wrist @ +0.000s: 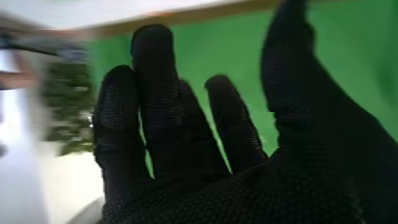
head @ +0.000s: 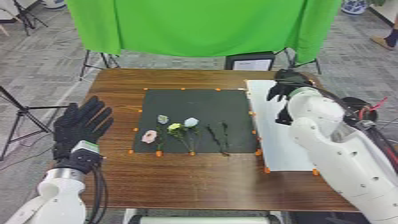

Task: Arrange flowers

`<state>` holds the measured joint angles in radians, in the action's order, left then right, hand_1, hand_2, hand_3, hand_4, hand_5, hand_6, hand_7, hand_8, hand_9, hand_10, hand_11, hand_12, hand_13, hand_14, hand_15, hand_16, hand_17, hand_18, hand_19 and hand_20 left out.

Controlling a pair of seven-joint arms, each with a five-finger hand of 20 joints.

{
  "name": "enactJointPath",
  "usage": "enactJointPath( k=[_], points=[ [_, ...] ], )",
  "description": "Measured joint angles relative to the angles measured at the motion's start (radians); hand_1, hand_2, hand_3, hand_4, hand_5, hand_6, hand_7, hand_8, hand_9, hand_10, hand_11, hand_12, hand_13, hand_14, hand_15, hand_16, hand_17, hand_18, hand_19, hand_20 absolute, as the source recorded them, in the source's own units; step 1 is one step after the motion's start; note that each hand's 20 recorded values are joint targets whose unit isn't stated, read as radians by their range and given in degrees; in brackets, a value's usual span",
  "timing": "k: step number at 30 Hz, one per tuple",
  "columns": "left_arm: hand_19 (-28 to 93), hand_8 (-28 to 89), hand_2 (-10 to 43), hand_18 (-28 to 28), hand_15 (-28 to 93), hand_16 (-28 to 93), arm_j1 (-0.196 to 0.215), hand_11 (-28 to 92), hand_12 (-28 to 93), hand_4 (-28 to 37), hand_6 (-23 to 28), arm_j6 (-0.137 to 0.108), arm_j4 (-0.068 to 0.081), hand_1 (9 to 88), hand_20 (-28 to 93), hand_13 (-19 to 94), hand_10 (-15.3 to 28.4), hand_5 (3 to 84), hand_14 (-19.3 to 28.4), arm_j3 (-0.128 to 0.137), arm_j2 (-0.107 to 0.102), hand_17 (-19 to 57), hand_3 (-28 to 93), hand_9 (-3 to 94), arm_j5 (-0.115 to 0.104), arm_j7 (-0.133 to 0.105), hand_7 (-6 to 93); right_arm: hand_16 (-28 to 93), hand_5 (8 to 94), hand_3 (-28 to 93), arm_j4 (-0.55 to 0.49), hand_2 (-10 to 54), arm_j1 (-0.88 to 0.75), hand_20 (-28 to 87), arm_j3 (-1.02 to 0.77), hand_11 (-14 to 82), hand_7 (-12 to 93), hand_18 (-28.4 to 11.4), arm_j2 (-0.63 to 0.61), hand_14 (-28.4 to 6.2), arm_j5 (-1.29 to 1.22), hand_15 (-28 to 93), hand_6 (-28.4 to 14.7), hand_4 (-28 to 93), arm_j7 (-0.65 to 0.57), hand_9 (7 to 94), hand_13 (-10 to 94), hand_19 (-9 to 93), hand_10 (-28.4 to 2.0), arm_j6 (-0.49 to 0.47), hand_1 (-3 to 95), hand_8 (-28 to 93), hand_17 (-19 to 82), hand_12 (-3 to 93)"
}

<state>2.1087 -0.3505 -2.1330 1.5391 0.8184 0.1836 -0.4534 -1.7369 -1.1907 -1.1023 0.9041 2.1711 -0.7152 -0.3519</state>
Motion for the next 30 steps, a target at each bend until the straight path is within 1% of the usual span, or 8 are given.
enactJointPath(
  k=[5,10,20,23,25,26,27,30],
  points=[
    [37,-7,14.0,16.2,36,-6,0.012,18,12,-28.3,10.3,0.000,-0.005,25.2,10,26,14.8,47.4,16.8,0.011,-0.004,-6.6,73,38.8,-0.004,-0.011,11.3,18,35.2,75,0.098,-9.5,0.071,33,-0.012,5.8,7,-24.8,-0.097,-15.6,-0.085,56,-10.2,-28,-0.020,34.2,53,78,-19.7,-0.160,37.9,-8,29,12.5],
    [37,-7,14.0,16.2,36,-6,0.014,19,12,-28.3,10.3,0.004,-0.006,25.0,10,26,14.9,47.5,16.8,0.011,-0.005,-6.6,74,39.0,-0.010,-0.018,11.7,17,37.3,75,0.185,-9.5,0.133,33,-0.022,5.8,8,-24.8,-0.098,-15.3,-0.144,55,-9.0,-28,-0.062,34.5,53,77,-18.3,-0.207,40.9,-8,28,11.8],
    [37,-7,13.9,16.2,37,-6,0.010,20,12,-28.3,10.6,0.017,-0.005,25.0,10,27,15.7,47.9,16.9,0.006,-0.005,-6.6,73,39.8,-0.008,-0.013,11.8,16,40.2,76,0.250,-9.5,0.168,33,-0.014,6.6,10,-24.7,-0.085,-14.0,-0.181,49,-7.2,-28,-0.098,37.1,54,76,-16.7,-0.379,45.4,-9,28,11.0],
    [37,-7,13.9,16.2,37,-6,0.010,19,12,-28.3,10.6,0.017,-0.005,25.0,11,27,15.6,47.9,16.9,0.007,-0.005,-6.6,74,39.8,-0.008,-0.014,11.7,17,43.0,75,0.267,-9.5,0.167,34,-0.016,8.1,12,-24.3,-0.078,-12.9,-0.224,47,-5.4,-28,-0.110,41.6,56,76,-14.7,-0.426,47.1,-10,28,11.1],
    [37,-7,13.9,16.2,37,-6,0.010,20,12,-28.3,10.6,0.017,-0.005,25.0,11,27,15.6,47.9,16.9,0.007,-0.005,-6.6,74,39.8,-0.008,-0.015,11.7,18,49.3,74,0.267,-9.5,0.160,35,-0.015,11.0,15,-23.2,-0.075,-10.9,-0.218,44,-2.6,-28,-0.104,51.3,61,76,-9.7,-0.434,50.0,-12,29,11.3],
    [37,-7,13.9,16.2,37,-6,0.011,20,12,-28.3,10.6,0.017,-0.005,25.0,11,27,15.6,47.9,16.9,0.007,-0.005,-6.6,73,39.7,-0.008,-0.015,11.7,19,50.9,74,0.267,-9.5,0.155,35,-0.014,11.7,15,-23.0,-0.075,-10.6,-0.205,43,-2.1,-28,-0.094,53.5,62,76,-9.0,-0.430,50.6,-12,30,11.4],
    [37,-7,13.9,16.2,37,-6,0.011,20,12,-28.3,10.6,0.017,-0.005,25.0,11,27,15.6,47.9,16.9,0.007,-0.005,-6.6,73,39.7,-0.009,-0.016,11.7,26,53.8,71,0.266,-9.5,0.148,35,-0.013,12.1,17,-22.6,-0.075,-9.3,-0.183,40,-1.1,-28,-0.079,56.4,63,75,-8.9,-0.418,52.8,-13,30,11.8],
    [37,-7,14.0,16.2,37,-6,0.010,19,12,-28.3,10.6,0.018,-0.005,25.1,11,27,15.7,47.9,16.9,0.005,-0.005,-6.6,73,39.7,-0.009,-0.016,11.8,34,58.6,65,0.260,-9.5,0.117,35,-0.009,12.5,20,-21.7,-0.078,-6.8,-0.087,35,1.5,-28,-0.015,62.6,66,75,-8.8,-0.337,58.8,-14,31,13.1]
  ],
)
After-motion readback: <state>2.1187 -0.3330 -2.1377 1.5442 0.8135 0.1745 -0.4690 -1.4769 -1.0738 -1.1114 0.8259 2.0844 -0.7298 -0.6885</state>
